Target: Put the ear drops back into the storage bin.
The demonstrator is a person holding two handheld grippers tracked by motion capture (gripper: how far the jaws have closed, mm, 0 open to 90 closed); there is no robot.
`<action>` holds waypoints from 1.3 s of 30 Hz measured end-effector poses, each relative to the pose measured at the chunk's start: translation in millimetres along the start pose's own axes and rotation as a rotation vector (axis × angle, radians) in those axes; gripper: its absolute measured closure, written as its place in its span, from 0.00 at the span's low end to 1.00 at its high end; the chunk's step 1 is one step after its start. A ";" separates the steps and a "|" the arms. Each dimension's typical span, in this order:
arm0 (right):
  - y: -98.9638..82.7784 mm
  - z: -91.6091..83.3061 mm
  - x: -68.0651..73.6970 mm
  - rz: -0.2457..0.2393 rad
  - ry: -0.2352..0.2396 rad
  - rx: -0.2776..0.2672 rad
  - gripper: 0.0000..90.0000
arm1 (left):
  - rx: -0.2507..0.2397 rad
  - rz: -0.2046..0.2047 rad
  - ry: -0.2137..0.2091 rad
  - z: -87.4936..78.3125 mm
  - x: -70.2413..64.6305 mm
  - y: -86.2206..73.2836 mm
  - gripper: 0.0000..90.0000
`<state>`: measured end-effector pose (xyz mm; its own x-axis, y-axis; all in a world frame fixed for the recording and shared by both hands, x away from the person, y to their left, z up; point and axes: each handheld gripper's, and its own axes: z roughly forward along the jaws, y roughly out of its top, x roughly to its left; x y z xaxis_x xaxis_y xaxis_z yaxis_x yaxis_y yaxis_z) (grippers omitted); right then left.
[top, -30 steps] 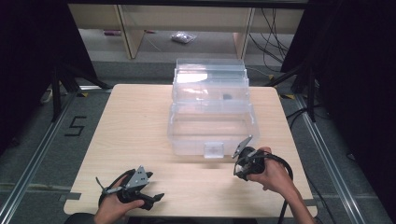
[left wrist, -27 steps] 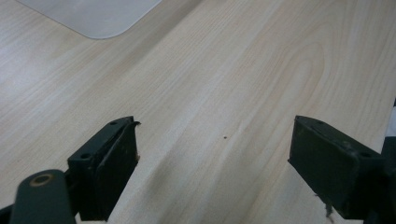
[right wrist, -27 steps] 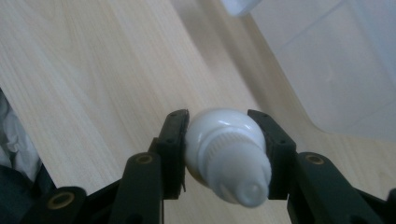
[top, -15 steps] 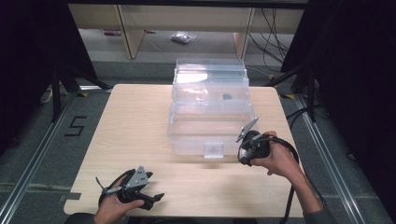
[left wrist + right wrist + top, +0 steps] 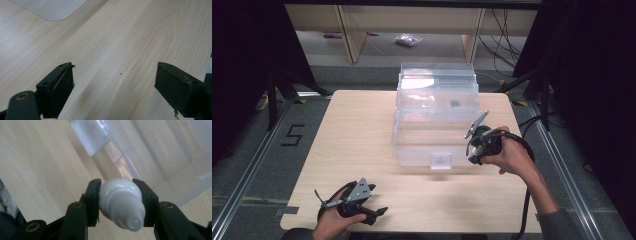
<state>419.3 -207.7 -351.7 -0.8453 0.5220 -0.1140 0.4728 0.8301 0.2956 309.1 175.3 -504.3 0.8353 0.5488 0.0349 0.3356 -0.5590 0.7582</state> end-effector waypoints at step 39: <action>47.7 67.3 -71.3 0.150 0.014 0.147 0.67 | 0.002 -0.004 0.003 -0.7 -1.1 0.0 0.16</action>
<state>518.8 -192.1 -393.2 -0.7658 0.6398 -0.0654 0.6239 0.7637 0.1661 307.9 175.2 -503.9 0.8325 0.5529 0.0341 0.3396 -0.5580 0.7571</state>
